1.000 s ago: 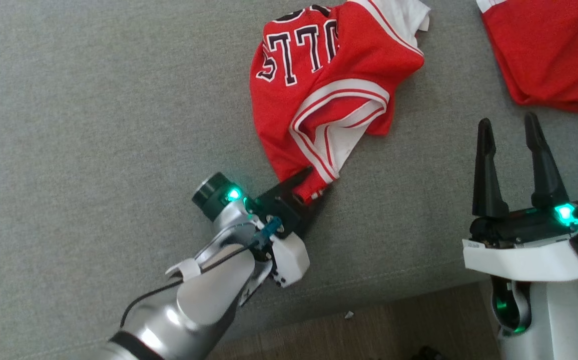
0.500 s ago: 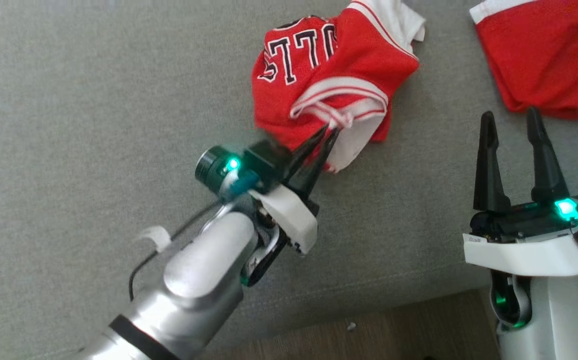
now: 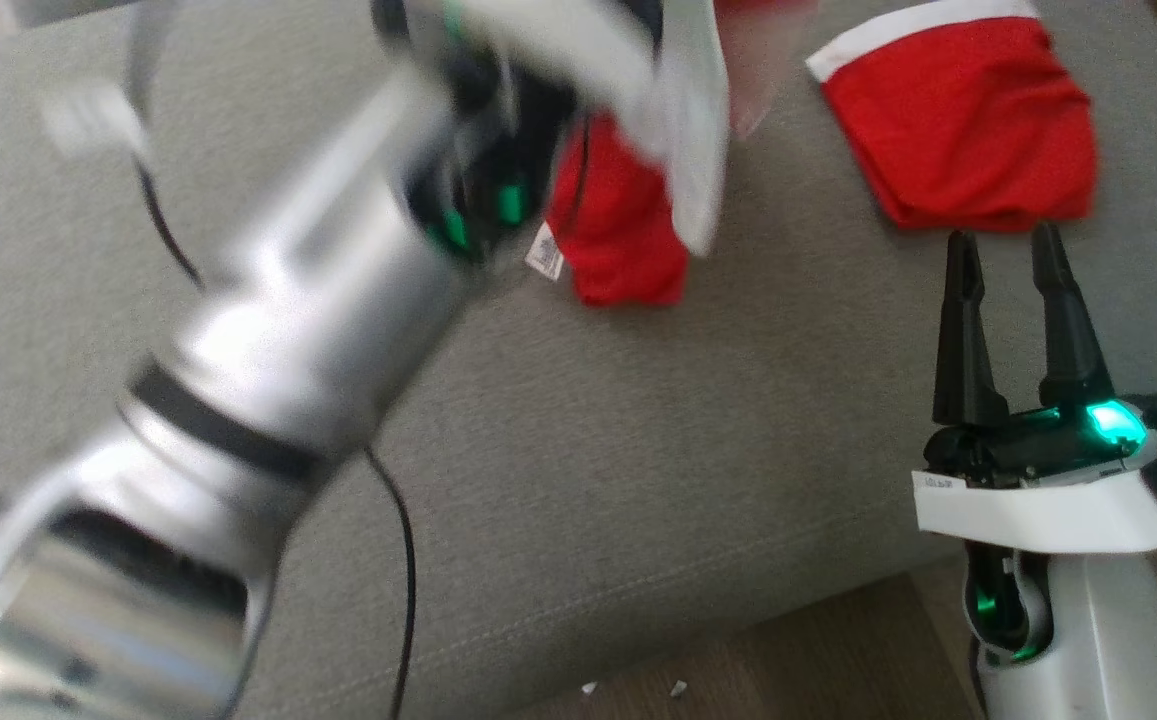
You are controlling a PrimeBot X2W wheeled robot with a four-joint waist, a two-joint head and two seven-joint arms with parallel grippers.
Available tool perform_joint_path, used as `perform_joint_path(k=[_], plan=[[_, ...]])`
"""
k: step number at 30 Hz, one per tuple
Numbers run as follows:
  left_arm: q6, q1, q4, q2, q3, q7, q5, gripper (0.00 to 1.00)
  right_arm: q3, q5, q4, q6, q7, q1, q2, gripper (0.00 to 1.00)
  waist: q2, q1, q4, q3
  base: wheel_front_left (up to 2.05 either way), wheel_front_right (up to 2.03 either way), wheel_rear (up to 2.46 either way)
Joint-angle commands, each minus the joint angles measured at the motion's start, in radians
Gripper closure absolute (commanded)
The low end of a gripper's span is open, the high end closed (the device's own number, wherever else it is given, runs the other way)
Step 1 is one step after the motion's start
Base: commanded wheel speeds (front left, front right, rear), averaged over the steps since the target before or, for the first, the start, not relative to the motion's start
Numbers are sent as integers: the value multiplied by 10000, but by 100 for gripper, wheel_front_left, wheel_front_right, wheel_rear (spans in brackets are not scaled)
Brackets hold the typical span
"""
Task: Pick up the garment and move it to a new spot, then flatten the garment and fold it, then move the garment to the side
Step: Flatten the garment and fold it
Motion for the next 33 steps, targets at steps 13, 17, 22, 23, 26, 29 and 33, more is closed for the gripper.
perform_joint_path(k=[13, 17, 22, 23, 26, 29, 33], plan=[[681, -3547, 1051, 255, 1184, -545, -2544, 100, -136, 252, -345, 62, -42, 73, -20, 0, 0, 0, 133, -529, 0, 0, 0], [623, -1793, 1840, 1039, 1903, -554, -2039, 100, -254, 117, -365, 62, -42, 238, -20, 0, 0, 0, 599, -603, 0, 0, 0], [463, 984, 2412, 2066, 2993, -557, -1731, 100, -387, -115, -340, 62, -42, 420, -20, 0, 0, 0, 1194, -627, 0, 0, 0], [425, 1464, 2473, 2212, 3269, -557, -1691, 100, -410, -160, -340, 62, -42, 436, -20, 0, 0, 0, 1306, -610, 0, 0, 0], [280, 2695, 2516, 2467, 4090, -557, -1591, 100, -436, -289, -329, 62, -42, 466, -20, 0, 0, 0, 1614, -565, 0, 0, 0], [134, 3740, 2402, 2579, 4772, -558, -1471, 100, -397, -382, -288, 62, -42, 469, -20, 0, 0, 0, 1863, -528, 0, 0, 0], [28, 4847, 2133, 2796, 5259, -558, -846, 100, -269, -493, -184, 62, -42, 507, -20, 0, 0, 0, 2179, -513, 0, 0, 0]])
